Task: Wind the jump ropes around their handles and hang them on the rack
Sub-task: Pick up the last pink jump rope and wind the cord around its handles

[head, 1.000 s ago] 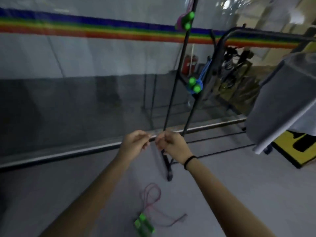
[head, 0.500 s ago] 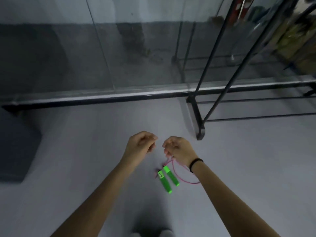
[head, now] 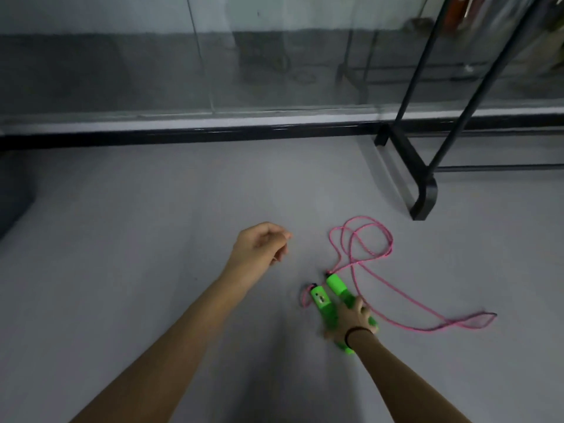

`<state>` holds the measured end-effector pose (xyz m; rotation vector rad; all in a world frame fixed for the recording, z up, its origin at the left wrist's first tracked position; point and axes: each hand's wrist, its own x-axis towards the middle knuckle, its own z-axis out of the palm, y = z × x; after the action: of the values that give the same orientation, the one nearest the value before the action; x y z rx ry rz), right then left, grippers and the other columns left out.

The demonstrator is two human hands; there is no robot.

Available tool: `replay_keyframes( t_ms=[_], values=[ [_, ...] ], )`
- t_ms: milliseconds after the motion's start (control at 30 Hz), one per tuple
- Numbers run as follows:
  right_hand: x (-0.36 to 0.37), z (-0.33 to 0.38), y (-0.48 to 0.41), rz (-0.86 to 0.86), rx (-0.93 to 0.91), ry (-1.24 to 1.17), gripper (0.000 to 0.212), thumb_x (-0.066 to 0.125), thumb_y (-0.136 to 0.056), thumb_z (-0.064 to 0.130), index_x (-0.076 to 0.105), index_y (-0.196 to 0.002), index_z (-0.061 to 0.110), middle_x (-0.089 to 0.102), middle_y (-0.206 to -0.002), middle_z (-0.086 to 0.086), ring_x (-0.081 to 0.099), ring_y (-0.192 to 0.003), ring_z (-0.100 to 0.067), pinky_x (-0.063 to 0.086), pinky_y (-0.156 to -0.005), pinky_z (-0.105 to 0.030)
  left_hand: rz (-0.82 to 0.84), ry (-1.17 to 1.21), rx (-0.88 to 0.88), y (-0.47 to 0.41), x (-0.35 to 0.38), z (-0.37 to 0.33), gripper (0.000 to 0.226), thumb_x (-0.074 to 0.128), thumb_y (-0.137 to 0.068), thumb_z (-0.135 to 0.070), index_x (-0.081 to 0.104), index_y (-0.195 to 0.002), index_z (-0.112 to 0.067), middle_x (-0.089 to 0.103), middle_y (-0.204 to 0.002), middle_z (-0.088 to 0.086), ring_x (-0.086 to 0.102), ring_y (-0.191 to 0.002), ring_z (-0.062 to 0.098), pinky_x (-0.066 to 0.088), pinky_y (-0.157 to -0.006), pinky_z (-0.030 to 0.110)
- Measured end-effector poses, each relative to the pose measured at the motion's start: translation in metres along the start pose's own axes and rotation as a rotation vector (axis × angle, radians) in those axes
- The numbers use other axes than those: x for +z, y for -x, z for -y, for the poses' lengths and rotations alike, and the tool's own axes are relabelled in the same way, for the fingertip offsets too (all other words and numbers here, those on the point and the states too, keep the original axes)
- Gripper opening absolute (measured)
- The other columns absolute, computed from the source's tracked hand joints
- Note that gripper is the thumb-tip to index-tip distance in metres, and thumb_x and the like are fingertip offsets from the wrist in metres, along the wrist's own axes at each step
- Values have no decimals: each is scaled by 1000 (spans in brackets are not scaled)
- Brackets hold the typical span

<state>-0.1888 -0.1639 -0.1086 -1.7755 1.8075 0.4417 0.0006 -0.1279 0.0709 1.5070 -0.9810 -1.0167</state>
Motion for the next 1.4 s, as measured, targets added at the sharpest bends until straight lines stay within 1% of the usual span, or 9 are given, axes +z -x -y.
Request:
replay_keyframes(
  t_ms=[133, 267, 567, 700, 800, 1000, 1100, 1300, 1400],
  values=[
    [20, -11, -3, -161, 16, 102, 47, 48, -86, 41, 36, -131, 37, 30, -132, -8, 33, -125, -30, 40, -98, -49, 13, 0, -14, 8, -7, -5, 19, 53, -87, 1, 61, -73, -10, 56, -44, -8, 47, -39, 1, 37, -43, 10],
    [25, -17, -6, -186, -8, 152, 58, 56, -79, 45, 35, -132, 31, 40, -124, -8, 43, -117, -27, 40, -94, -43, 22, -1, -11, 6, -6, 4, 21, 54, -87, 0, 61, -71, -12, 56, -47, -7, 47, -40, 1, 37, -43, 12],
    [-14, 6, 12, -294, -154, -593, 61, 76, -66, 28, 34, -106, 9, 55, -104, -16, 59, -96, -37, 43, -73, -36, 37, 39, -63, -2, 22, 13, 21, 53, -88, 0, 61, -72, -12, 59, -44, -8, 49, -39, -1, 38, -43, 10],
    [-50, 42, 36, -296, -232, -845, 71, 76, -60, 27, 38, -118, 12, 60, -98, -9, 64, -85, -31, 51, -76, -39, 6, 10, -126, -5, 29, 16, 4, 62, -86, -11, 60, -85, -15, 63, -69, -3, 59, -51, -4, 46, -55, 17],
    [-96, 66, 76, -344, -355, -988, 63, 69, -48, 34, 47, -106, 19, 58, -83, 2, 60, -75, -23, 52, -71, -40, -4, -38, -208, -3, 29, -12, 40, 74, -74, -32, 55, -103, -11, 64, -84, 4, 65, -74, 15, 52, -71, 30],
    [-237, 97, 190, -442, -525, -1114, 77, 61, -44, 50, 42, -113, 23, 61, -89, 3, 61, -72, -10, 48, -59, -20, 171, 34, -214, 12, 23, -172, 17, 62, -85, -28, 69, -97, -17, 73, -90, 5, 67, -73, 9, 53, -67, 23],
    [-324, 113, 256, -482, -600, -1157, 64, 70, -54, 33, 38, -109, 33, 60, -99, -3, 62, -82, -17, 55, -67, -34, 172, 70, -171, 22, 19, -283, 24, 68, -77, -31, 71, -98, -20, 74, -98, 6, 69, -89, 18, 54, -82, 33],
    [-508, 152, 408, -517, -803, -1226, 57, 62, -67, -2, 41, -104, 36, 54, -101, -7, 60, -87, -14, 53, -67, -25, 81, 127, -55, 51, 2, -514, 24, 72, -70, -3, 70, -87, -20, 72, -89, 7, 66, -86, 20, 51, -82, 27],
    [-595, 163, 478, -513, -875, -1188, 63, 67, -67, -4, 39, -119, 18, 50, -115, -12, 57, -95, -7, 47, -77, -13, 86, 138, 9, 69, -14, -622, 26, 69, -74, 1, 70, -97, -12, 72, -90, 9, 67, -83, 17, 52, -77, 23]
  ],
)
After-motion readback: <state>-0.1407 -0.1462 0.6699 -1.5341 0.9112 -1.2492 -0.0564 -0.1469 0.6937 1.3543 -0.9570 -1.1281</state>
